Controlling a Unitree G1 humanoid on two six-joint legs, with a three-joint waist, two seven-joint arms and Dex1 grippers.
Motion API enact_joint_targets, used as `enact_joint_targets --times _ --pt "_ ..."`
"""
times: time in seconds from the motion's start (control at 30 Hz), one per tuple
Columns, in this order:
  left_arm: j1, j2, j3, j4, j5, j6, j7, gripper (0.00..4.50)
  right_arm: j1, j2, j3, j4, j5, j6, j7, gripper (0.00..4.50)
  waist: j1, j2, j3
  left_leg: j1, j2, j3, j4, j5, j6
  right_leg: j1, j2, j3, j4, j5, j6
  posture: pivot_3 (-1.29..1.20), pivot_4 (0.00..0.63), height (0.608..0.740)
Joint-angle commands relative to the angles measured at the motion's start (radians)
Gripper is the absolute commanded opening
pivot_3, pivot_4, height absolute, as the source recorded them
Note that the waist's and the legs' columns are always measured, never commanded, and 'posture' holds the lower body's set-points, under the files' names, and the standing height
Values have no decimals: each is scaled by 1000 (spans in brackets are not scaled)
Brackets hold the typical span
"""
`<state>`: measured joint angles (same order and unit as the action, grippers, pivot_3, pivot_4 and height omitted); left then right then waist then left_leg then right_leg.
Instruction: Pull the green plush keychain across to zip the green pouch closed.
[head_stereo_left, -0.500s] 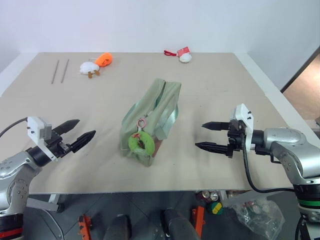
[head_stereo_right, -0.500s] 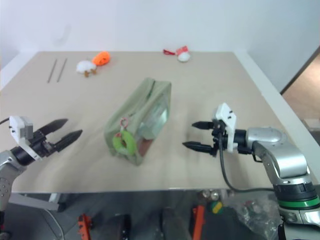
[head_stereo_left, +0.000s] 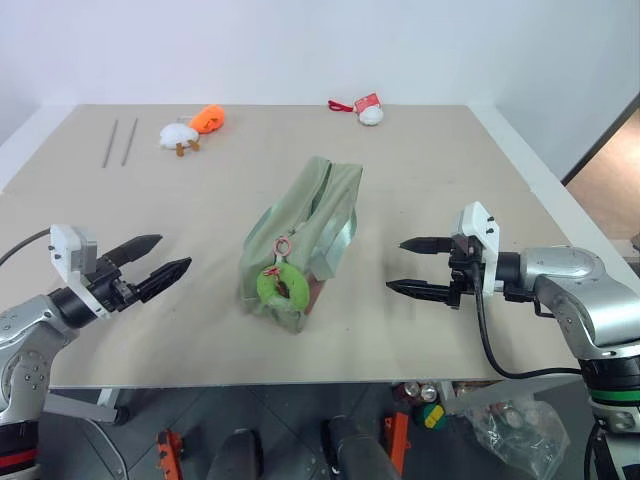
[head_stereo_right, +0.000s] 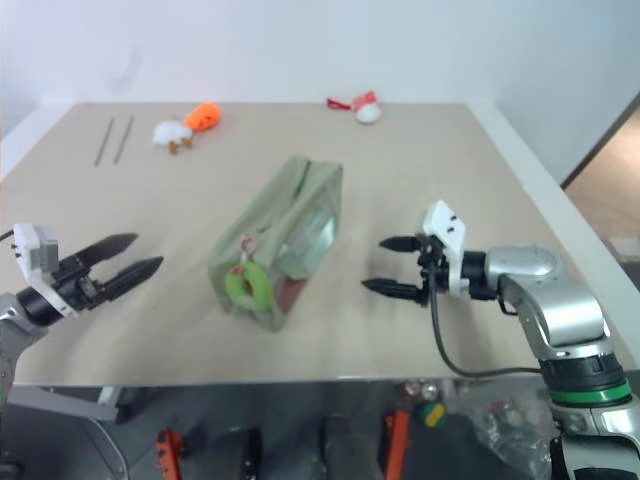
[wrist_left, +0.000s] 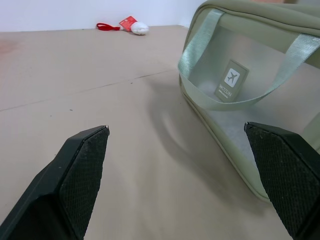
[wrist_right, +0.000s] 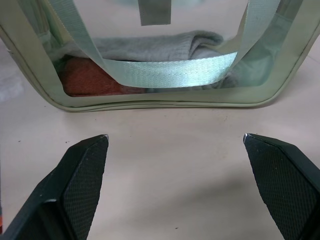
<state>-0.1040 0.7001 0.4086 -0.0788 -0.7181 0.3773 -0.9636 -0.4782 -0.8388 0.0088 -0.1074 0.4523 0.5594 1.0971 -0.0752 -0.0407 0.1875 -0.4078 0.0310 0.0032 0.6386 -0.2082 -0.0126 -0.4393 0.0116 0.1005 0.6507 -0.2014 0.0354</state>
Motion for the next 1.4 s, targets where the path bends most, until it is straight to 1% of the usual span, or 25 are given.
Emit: enact_joint_targets --times 0.03,0.13,0.23,0.27,0.43,0.53,0.67,0.83,1.0,1.07,1.1,1.17,1.27,1.3,1.33,1.37,1.4 --pt "-105 38 38 41 -52 -5 -65 4500 -163 -22 43 53 -110 -95 1 4477 0 0 0 0 0 1 0 0 0 0 0 0 0 0 0 0 150 740" --pt "-166 37 46 36 -95 2 -88 4500 -291 -15 70 86 -131 -141 56 4477 0 1 1 0 0 1 1 1 -1 0 0 0 0 1 -1 0 150 740" --pt "-218 21 53 32 -146 0 -124 4500 -425 -9 175 151 -226 -263 159 4477 -3 1 1 0 1 2 0 1 -1 -1 0 0 0 1 0 0 150 740" --pt "-228 19 49 36 -148 -4 -132 4500 -459 -1 208 181 -264 -312 180 4477 -3 0 0 0 1 2 -1 0 -1 -1 0 0 0 2 3 0 150 740" --pt "-240 9 25 30 -148 0 -147 4500 -636 97 300 326 -357 -467 252 4477 -5 1 1 -1 1 1 -3 0 -1 -2 0 -1 0 1 2 0 150 740" --pt "-228 -1 24 6 -158 8 -146 4500 -676 146 342 404 -408 -566 281 4477 -3 1 1 -1 2 0 -3 0 -1 -3 0 -2 1 1 2 0 150 740" --pt "-212 -12 29 -19 -170 20 -138 4500 -722 189 383 549 -507 -713 259 4477 -1 0 0 -1 1 0 -2 0 -1 -2 0 -2 0 1 2 0 150 740" --pt "-181 -24 32 -59 -181 26 -122 4500 -781 229 358 643 -506 -759 287 4477 -1 1 1 -1 1 0 -2 0 -2 -1 -1 -2 1 2 2 0 150 740" --pt "-163 -22 34 -78 -192 37 -114 4500 -781 261 366 651 -501 -780 318 4477 0 1 1 -1 2 -1 -2 0 -2 -2 0 -3 1 2 1 0 150 740" --pt "-151 -17 29 -87 -192 41 -122 4500 -768 273 370 640 -501 -784 326 3954 -1 1 1 -1 2 -1 -2 0 -2 -2 0 -3 2 2 1 0 150 740" --pt "-144 -13 25 -92 -189 43 -128 4500 -762 277 370 638 -501 -785 330 3940 -1 1 1 -1 2 -1 -2 0 -2 -2 0 -3 2 2 1 0 150 740" --pt "-133 -6 16 -98 -182 44 -140 4500 -750 281 372 636 -500 -791 340 3475 -1 1 1 -1 2 -1 -2 0 -2 -2 0 -3 2 2 1 0 150 740" --pt "-130 -7 13 -104 -185 45 -141 4500 -737 280 372 647 -499 -791 355 2545 -1 1 0 -1 2 -1 -2 0 -1 -2 0 -4 2 2 0 0 150 740" --pt "-129 -7 12 -104 -185 44 -142 4500 -734 279 371 654 -503 -796 357 2100 -1 1 1 -1 2 -1 -2 0 -2 -2 0 -4 2 2 0 0 150 740" --pt "-129 -7 11 -104 -186 44 -143 4500 -732 278 370 660 -505 -797 361 1987 -1 1 0 0 2 -1 -2 0 -2 -1 0 -4 2 2 0 0 150 740" --pt "-128 -7 10 -105 -186 44 -143 4500 -730 277 370 664 -506 -798 364 1415 -1 1 1 0 2 -1 -2 0 -2 -1 0 -4 2 2 0 0 150 740" --pt "-130 -9 7 -103 -184 43 -144 4500 -729 277 369 669 -507 -799 365 1069 -1 1 0 0 2 -1 -2 0 -2 -1 0 -4 2 2 0 0 150 740"
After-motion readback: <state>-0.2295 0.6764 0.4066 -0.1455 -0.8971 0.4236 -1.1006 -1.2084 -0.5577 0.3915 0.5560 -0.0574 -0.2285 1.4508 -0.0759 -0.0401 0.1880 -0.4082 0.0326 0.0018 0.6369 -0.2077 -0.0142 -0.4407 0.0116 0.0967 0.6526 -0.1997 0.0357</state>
